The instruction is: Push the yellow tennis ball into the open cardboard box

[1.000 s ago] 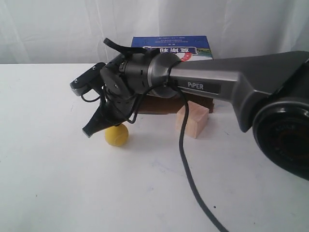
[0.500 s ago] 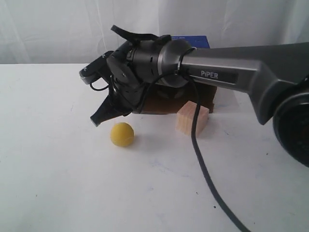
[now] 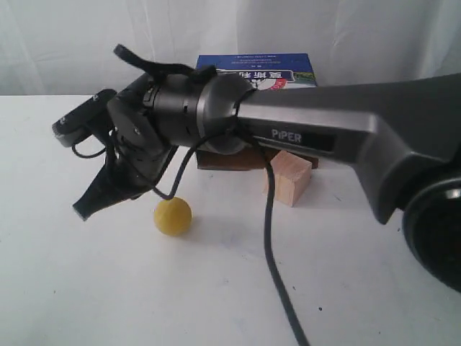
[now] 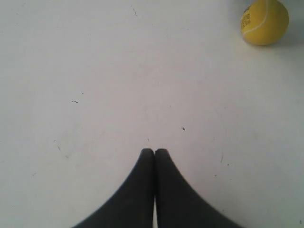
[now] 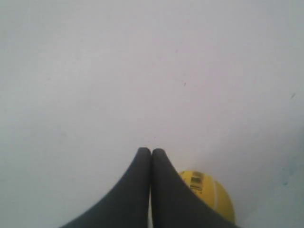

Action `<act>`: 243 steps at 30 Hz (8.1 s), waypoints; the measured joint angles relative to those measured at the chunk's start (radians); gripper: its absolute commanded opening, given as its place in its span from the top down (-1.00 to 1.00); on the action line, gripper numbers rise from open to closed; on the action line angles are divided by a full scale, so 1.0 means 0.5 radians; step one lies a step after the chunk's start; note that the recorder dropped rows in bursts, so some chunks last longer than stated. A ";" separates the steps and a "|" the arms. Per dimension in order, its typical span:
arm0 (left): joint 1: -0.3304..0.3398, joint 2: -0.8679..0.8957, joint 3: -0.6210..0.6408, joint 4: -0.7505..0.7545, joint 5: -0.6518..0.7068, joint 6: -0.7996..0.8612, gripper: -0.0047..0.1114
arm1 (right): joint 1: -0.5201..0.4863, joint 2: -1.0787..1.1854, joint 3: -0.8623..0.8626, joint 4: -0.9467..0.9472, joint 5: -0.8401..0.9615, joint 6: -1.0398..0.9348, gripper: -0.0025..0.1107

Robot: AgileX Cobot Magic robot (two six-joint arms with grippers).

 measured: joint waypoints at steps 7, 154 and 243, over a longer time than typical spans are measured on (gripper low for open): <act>0.000 0.000 0.000 0.000 0.000 0.000 0.92 | 0.015 0.125 0.038 0.071 0.175 -0.003 0.96; 0.000 0.000 0.000 0.004 0.000 0.000 0.92 | -1.322 -4.278 3.504 -0.269 -0.932 0.861 0.96; 0.000 0.000 0.000 0.004 0.000 0.000 0.92 | -1.860 -4.278 3.504 0.227 -1.064 -0.226 0.96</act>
